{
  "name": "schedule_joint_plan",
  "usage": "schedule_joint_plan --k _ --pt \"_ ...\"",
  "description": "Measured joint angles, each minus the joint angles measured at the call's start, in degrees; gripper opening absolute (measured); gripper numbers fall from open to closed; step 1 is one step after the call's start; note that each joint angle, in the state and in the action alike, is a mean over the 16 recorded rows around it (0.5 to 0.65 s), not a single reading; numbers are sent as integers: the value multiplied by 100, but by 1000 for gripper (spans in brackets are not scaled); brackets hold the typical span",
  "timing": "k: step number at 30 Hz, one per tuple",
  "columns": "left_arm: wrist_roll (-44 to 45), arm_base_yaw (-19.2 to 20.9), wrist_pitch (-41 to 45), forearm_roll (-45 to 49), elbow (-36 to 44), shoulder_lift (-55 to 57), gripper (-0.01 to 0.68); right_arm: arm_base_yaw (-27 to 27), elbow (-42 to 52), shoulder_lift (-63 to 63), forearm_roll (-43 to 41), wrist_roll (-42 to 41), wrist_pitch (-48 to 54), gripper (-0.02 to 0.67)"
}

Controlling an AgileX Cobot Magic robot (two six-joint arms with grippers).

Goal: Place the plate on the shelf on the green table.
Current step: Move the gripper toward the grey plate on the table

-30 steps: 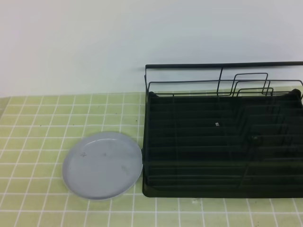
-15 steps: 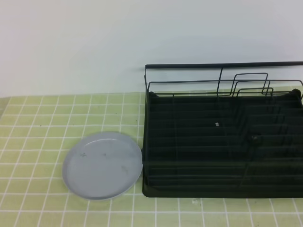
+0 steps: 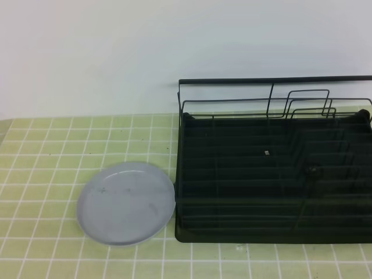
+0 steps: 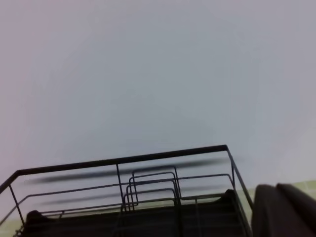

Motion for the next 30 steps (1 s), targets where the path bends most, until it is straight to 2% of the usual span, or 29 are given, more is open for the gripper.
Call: schedule_joint_plan --k 9,14,17,20,24,30 --pt "-553 0 1980 -273 -604 354 -2 0 -845 130 119 -1075 2046 -3" --pt "-892 0 3063 -164 -1270 1158 2 0 -1034 296 527 -1950 2735 -3" --pt "-983 0 3612 -14 -1736 1881 28 3 -1052 399 796 -2356 2869 -3" --pt "-1023 0 4056 95 -2195 2755 94 6 -1057 471 1004 -2611 2894 -3" --pt "-940 0 4454 26 -2751 3988 227 11 -1058 529 1124 -2765 2938 -3" --pt "-613 0 4376 -309 -3394 5725 433 19 -1058 536 1152 -2783 2945 -3"
